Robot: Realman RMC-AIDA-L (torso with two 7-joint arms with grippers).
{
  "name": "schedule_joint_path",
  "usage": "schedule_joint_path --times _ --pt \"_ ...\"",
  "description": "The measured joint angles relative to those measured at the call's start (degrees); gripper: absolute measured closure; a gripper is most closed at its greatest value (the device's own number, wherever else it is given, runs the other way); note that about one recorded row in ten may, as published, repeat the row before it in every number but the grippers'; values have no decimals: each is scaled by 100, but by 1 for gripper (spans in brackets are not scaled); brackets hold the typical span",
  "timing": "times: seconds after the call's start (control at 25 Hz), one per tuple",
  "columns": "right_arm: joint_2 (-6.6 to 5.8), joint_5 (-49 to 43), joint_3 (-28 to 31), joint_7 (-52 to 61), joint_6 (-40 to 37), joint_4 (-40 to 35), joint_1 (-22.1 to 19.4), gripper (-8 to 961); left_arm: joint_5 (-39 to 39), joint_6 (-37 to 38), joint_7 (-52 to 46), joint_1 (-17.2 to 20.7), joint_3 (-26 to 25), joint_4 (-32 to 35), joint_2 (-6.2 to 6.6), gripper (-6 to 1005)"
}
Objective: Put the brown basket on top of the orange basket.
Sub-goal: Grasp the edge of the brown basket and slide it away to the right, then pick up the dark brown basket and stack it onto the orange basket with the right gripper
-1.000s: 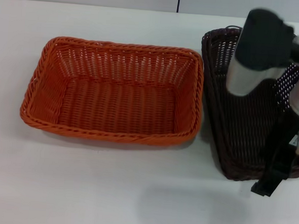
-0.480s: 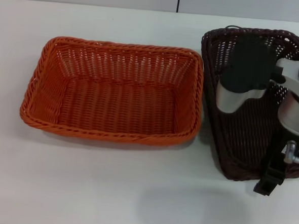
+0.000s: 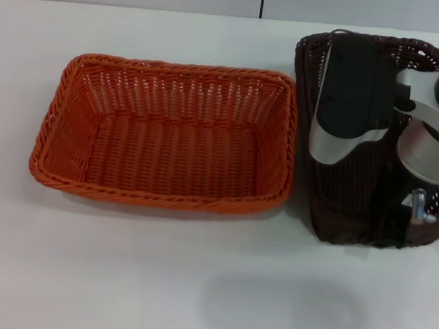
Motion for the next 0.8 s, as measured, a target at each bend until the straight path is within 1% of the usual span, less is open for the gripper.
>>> schedule_joint_path --times 0.12,0.36,0.56,0.8 --pt "0 -12 77 -20 84 -277 -35 670 0 0 1 11 2 -6 -2 271" --pt "-3 -32 448 -109 196 -1218 -117 780 0 -1 -26 21 -6 -12 5 275" --pt "-4 -26 613 -254 447 -1913 -155 820 -1 -4 -35 21 -8 -13 -12 275" --pt "-18 -43 533 -458 479 -2392 -19 812 0 -8 -31 10 -3 2 -12 276"
